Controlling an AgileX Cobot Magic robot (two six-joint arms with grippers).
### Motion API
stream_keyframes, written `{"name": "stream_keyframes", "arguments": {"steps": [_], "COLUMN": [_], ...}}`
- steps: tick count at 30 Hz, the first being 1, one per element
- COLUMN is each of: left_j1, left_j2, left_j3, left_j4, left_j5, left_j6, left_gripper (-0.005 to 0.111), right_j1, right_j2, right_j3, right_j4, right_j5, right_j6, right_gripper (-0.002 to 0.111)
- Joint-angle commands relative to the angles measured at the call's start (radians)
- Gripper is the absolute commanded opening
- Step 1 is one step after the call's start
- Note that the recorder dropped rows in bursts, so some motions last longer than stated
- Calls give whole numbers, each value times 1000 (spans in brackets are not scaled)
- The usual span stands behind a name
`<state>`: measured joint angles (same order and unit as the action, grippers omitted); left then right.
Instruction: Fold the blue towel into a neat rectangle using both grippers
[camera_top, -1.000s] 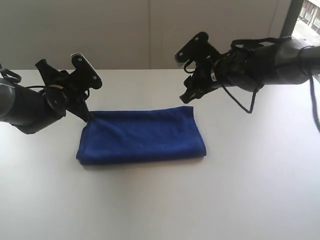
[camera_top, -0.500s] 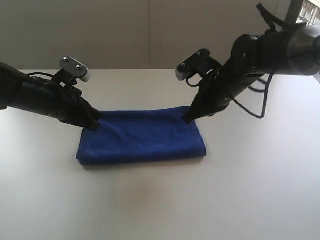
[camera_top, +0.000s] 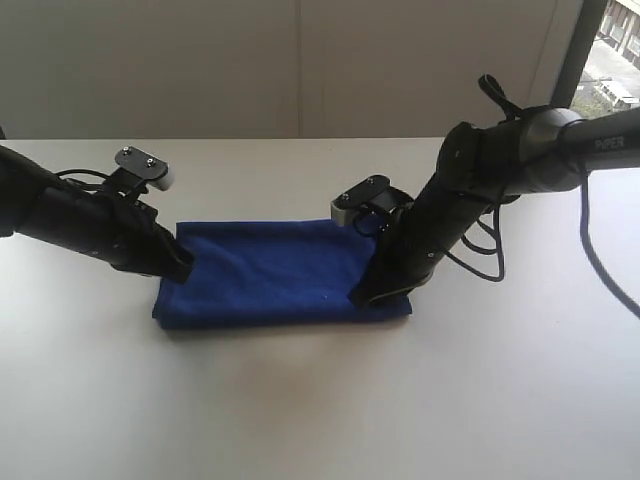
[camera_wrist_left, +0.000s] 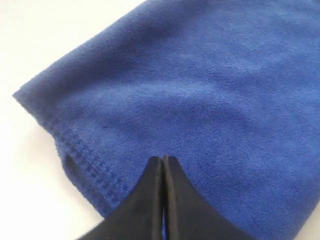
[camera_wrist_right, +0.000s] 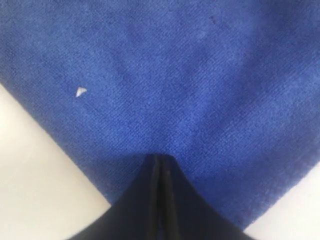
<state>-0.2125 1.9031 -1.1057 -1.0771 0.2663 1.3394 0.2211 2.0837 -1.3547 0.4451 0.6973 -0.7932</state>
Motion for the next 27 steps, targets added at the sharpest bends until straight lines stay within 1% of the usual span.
{"name": "stream_keyframes", "arguments": {"steps": [1, 6, 9, 11, 13, 16, 17, 18, 22, 24, 27], "left_j1": [2, 2, 2, 6, 13, 31, 47, 56, 96, 107, 129], "left_j2": [-5, -7, -7, -10, -17, -30, -39, -41, -47, -48, -49], "left_j3": [-4, -4, -4, -4, -4, -4, -4, -4, -4, -4, -4], "left_j4": [-7, 10, 50, 54, 54, 54, 54, 54, 54, 54, 54], "left_j5": [-8, -8, -10, -10, -10, -14, -16, -14, 7, 24, 51], "left_j6": [-5, 4, -6, -10, -22, -29, -29, -31, -50, -55, -62], "left_gripper": [0, 0, 0, 0, 0, 0, 0, 0, 0, 0, 0], "right_j1": [-2, -2, 0, 5, 20, 54, 80, 100, 152, 157, 157], "right_j2": [2, -22, -79, -118, -126, -86, -40, -5, 99, 117, 123], "right_j3": [-5, -7, -22, -43, -77, -117, -136, -153, -213, -217, -219], "right_j4": [-7, -75, -63, -13, 14, 80, 125, 129, 128, 123, 20], "right_j5": [82, 122, 48, -15, -28, -24, -22, -24, 38, 46, 97], "right_j6": [-11, 39, 63, 60, 60, 39, 3, 1, 9, 9, 54], "right_gripper": [0, 0, 0, 0, 0, 0, 0, 0, 0, 0, 0]}}
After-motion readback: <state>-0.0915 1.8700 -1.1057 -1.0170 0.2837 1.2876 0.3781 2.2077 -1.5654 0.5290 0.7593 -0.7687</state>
